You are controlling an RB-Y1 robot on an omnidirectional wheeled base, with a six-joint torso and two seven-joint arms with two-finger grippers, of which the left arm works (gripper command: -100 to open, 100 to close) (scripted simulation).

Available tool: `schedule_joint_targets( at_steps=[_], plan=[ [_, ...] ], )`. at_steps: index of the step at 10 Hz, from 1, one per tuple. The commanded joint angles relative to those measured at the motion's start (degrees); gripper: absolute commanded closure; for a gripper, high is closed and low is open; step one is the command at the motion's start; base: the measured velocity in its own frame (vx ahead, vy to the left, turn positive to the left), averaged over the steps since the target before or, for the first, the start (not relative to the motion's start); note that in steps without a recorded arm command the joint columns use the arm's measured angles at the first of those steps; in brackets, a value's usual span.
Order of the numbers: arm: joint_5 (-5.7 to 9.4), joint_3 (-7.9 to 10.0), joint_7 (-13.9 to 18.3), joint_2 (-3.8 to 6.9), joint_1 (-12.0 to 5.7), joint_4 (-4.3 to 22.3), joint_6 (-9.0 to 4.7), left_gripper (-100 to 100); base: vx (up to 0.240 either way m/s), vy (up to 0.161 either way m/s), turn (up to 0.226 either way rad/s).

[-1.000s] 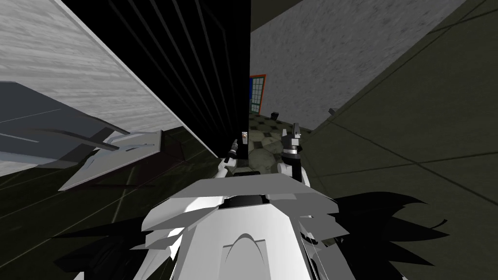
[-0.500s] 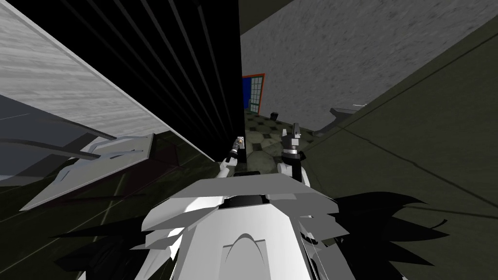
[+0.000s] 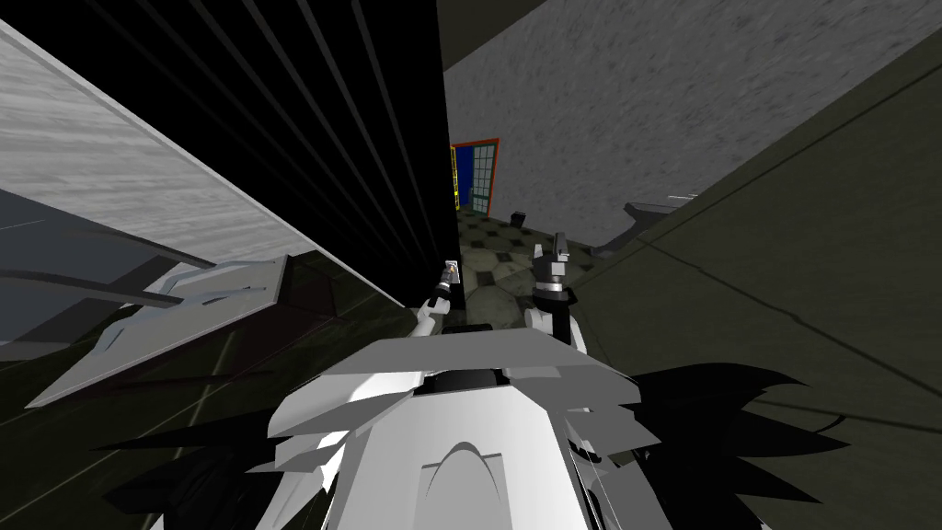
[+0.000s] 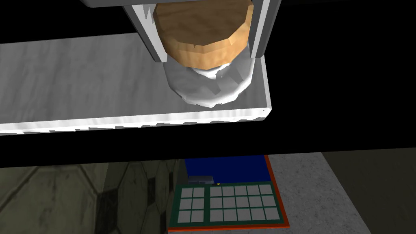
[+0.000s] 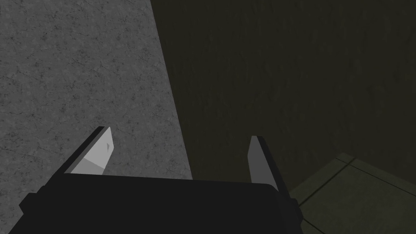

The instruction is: Push the door open

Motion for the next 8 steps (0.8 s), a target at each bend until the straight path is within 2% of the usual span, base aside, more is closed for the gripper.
schedule_joint_targets(
  at_steps=[1, 3, 4, 7, 8],
  plan=[
    [0.04, 0.12, 0.04, 0.08, 0.02, -0.05, -0.07, 100, -0.011, 0.008, -0.004],
    [0.04, 0.12, 0.04, 0.08, 0.02, -0.05, -0.07, 100, -0.003, 0.0, 0.002],
    [-0.31, 0.6, 0.41, 1.13, -1.21, 1.81, -0.4, 100, 0.065, 0.029, 0.096],
    [-0.88, 1.87, 1.15, 2.62, -3.67, 5.0, -1.29, 100, 0.149, 0.036, 0.142],
    [-0.94, 2.02, 1.23, 2.74, -3.96, 5.37, -1.39, 100, 0.142, 0.041, 0.11]
  ],
)
